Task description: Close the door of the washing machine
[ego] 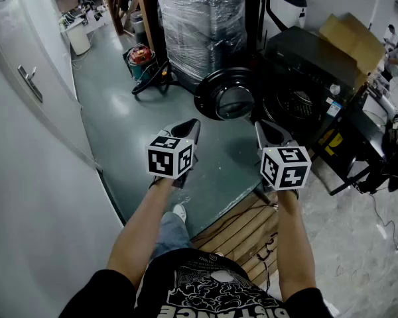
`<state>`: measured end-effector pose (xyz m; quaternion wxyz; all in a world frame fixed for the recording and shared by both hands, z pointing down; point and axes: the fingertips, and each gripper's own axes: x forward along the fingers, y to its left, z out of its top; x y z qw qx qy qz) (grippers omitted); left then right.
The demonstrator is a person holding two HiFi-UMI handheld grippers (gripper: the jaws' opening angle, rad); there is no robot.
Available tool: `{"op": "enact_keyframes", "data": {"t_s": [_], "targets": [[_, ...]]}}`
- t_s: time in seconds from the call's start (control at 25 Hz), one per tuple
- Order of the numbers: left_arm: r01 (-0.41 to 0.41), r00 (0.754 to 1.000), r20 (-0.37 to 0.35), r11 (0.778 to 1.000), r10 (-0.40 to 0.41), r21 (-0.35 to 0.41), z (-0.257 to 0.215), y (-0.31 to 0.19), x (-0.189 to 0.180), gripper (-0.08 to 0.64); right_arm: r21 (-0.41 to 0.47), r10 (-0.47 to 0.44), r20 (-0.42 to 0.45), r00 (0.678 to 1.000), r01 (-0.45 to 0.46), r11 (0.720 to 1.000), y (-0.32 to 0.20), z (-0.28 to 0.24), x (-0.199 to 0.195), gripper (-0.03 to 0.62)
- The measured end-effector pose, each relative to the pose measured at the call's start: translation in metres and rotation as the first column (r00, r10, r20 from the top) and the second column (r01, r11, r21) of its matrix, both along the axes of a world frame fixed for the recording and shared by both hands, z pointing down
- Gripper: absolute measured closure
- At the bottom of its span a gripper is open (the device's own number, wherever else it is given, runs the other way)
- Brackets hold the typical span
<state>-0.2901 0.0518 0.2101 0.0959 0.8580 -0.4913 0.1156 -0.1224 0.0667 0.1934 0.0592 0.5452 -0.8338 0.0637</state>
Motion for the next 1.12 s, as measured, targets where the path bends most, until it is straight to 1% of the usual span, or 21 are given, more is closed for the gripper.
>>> {"op": "enact_keyframes", "data": {"t_s": [0.12,0.28,0.48,0.56,0.72,0.88,1.12], "targets": [[-0.006,1.0,-0.003,1.0,0.006,0.003,0.001,0.001,0.006,0.529,-0.01,0.0,-0.006,1.0,0.0,1.0,0.002,0.004,0.004,0.571],[-0.02,1.0,-0.002,1.0,0.02,-0.005,0.002,0.001,0.013,0.528,-0.014,0.0,0.02,1.0,0.0,1.0,0.005,0.005,0.01,0.571],[-0.047,0.999,0.007,0.999,0.047,-0.012,0.002,-0.005,0.017,0.528,-0.023,-0.017,0.039,0.999,0.017,1.0,0.002,0.008,0.007,0.571],[-0.049,0.999,0.0,0.999,0.049,-0.02,0.003,-0.01,0.016,0.528,-0.027,-0.024,0.04,0.999,0.025,0.999,-0.002,0.01,0.006,0.571],[-0.056,0.998,0.001,0.998,0.056,-0.032,0.006,-0.027,0.014,0.528,-0.035,-0.03,0.033,0.999,0.031,0.999,-0.021,0.013,0.004,0.571],[-0.052,0.999,-0.003,0.998,0.052,-0.04,0.011,-0.05,0.008,0.528,-0.04,-0.049,0.026,0.998,0.05,0.998,-0.043,0.015,-0.006,0.571],[-0.046,0.999,-0.009,0.999,0.046,-0.024,0.011,-0.089,0.0,0.527,-0.045,-0.062,0.028,0.998,0.063,0.997,-0.082,0.021,-0.012,0.571]]}}
